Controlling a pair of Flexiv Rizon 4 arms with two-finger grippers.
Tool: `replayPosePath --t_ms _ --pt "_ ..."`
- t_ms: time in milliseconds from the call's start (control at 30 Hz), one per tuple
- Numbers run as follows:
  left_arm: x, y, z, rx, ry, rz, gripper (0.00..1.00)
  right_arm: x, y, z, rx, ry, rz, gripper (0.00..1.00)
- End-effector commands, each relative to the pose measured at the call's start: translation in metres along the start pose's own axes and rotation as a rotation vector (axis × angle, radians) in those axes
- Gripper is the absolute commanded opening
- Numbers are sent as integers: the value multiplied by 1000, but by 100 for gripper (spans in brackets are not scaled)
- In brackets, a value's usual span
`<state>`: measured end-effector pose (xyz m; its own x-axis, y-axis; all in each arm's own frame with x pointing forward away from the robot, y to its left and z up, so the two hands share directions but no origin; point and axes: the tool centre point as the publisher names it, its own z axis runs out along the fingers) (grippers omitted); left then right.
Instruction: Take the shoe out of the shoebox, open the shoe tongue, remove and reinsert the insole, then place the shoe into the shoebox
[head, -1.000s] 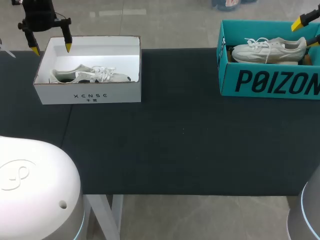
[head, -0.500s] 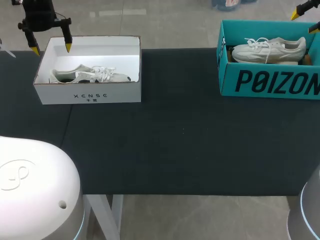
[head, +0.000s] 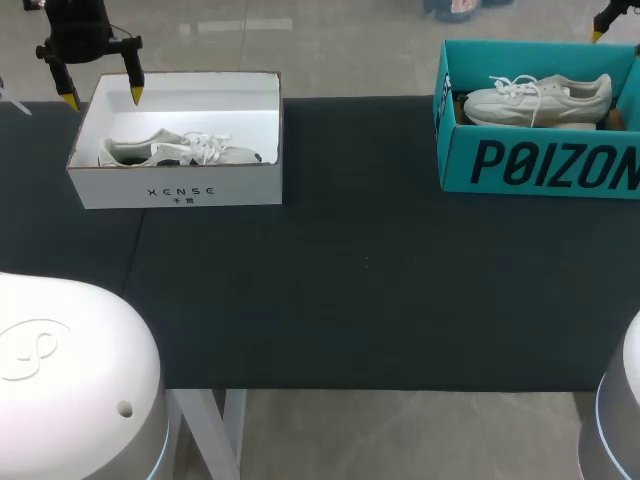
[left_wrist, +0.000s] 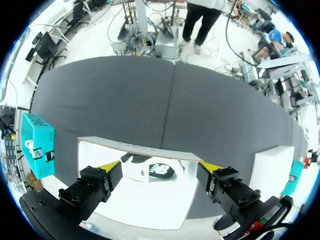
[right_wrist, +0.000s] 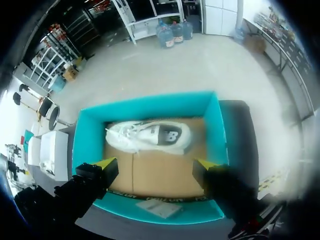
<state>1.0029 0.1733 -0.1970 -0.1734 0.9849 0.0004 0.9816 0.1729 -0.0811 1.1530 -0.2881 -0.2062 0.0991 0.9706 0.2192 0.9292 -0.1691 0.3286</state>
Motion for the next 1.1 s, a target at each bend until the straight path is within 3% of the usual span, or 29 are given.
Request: replayPosePath --t_ms 33,333,767,1100 --pt "0 0 0 0 3 0 100 -7 19 14 106 -60 16 100" --pt "0 0 0 0 3 0 100 -27 25 42 190 -222 38 100" --pt "0 0 0 0 3 0 100 -37 20 79 284 -234 85 100" --pt "0 0 0 0 3 0 100 -50 21 112 313 -242 93 100"
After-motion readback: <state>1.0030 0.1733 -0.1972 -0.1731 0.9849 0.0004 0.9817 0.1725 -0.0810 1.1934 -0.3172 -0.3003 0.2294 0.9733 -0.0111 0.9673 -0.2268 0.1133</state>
